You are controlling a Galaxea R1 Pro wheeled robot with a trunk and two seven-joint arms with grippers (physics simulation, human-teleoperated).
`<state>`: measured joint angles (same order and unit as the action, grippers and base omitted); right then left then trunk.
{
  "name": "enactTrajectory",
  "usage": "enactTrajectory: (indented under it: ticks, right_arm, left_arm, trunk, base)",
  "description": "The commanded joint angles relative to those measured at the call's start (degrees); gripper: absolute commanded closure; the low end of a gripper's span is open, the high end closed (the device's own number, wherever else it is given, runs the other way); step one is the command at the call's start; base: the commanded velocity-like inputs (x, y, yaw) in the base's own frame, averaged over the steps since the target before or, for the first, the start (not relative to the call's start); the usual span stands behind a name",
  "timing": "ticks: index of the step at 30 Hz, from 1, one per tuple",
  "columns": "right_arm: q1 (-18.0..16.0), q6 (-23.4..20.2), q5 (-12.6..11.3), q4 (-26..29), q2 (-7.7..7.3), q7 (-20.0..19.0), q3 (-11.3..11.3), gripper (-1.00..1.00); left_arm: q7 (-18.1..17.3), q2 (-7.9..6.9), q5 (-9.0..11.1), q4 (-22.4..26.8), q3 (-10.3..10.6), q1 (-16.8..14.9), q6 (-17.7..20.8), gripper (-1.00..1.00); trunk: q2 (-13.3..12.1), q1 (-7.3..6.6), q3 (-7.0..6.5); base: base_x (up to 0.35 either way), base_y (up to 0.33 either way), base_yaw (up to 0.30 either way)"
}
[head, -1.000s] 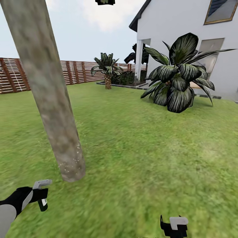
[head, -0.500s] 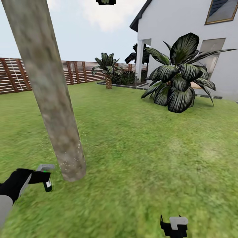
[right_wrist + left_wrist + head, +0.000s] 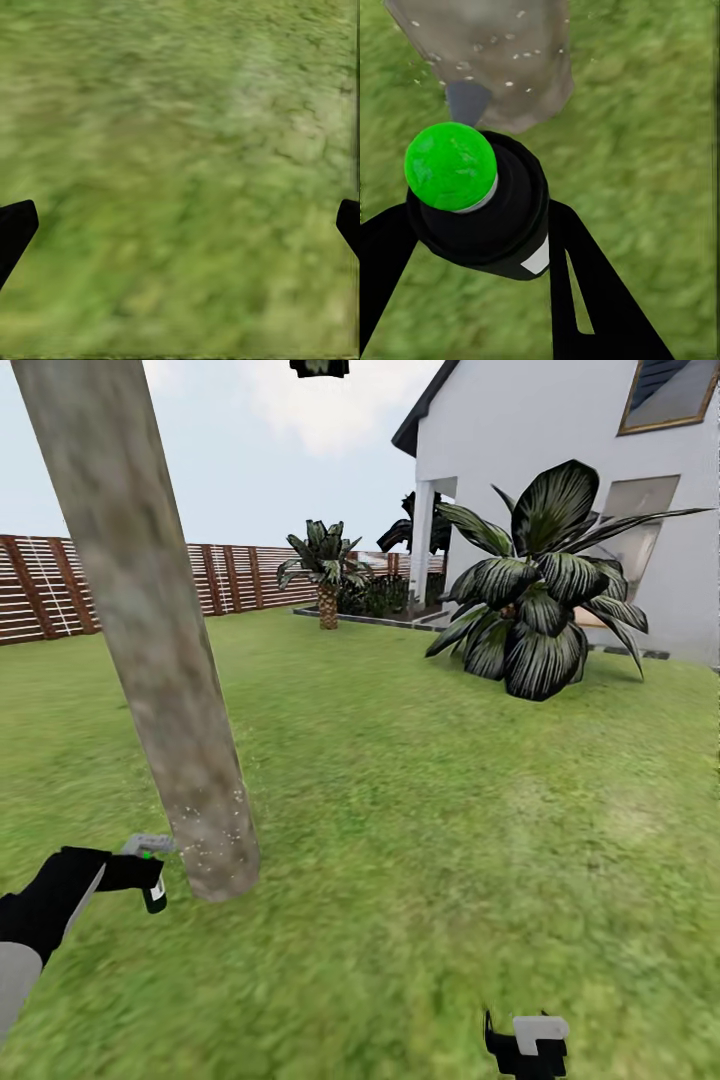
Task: In the garden, pick up the pesticide atomizer on the floor and spray pesticide onto both trees until each tree trunk is fully covered.
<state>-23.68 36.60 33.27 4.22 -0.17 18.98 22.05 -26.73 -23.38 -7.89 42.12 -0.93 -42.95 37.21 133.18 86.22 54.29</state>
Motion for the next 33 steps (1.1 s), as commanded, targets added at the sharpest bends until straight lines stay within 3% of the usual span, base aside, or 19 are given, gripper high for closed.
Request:
enactTrajectory:
  ticks: [1, 7, 9, 16, 33]
  right_arm:
    - [0.0, 0.1, 0.6, -0.1, 0.0, 0.4, 0.3, -1.0]
    - [0.0, 0.1, 0.7, -0.2, 0.0, 0.4, 0.3, -1.0]
    - [0.0, 0.1, 0.7, -0.2, 0.0, 0.4, 0.3, -1.0]
    - [0.0, 0.1, 0.7, -0.2, 0.0, 0.4, 0.3, -1.0]
    - [0.0, 0.1, 0.7, -0.2, 0.0, 0.4, 0.3, -1.0]
  left_arm:
    - [-0.5, 0.01, -0.6, 0.3, -0.2, 0.0, 0.2, 1.0]
    - [-0.5, 0.21, -0.5, 0.9, -3.2, -0.3, 1.0, 1.0]
    - [-0.5, 0.26, -0.5, 1.7, -3.4, -0.4, 3.3, 1.0]
    - [-0.4, 0.27, -0.6, 3.0, -3.3, -0.2, 3.8, 1.0]
    - [0.1, 0.24, -1.0, 2.2, -3.4, -0.1, 3.8, 1.0]
  trunk:
    - [0.0, -0.04, 0.05]
    - [0.0, -0.04, 0.05]
    - [0.0, -0.04, 0.05]
    - [0.0, -0.04, 0.05]
    - [0.0, -0.04, 0.05]
  base:
    - [-0.307, -0.146, 0.0]
    - [-0.186, -0.221, 0.015]
    - [0.042, -0.272, 0.227]
    - [0.203, -0.215, 0.245]
    - [0.044, -0.266, 0.025]
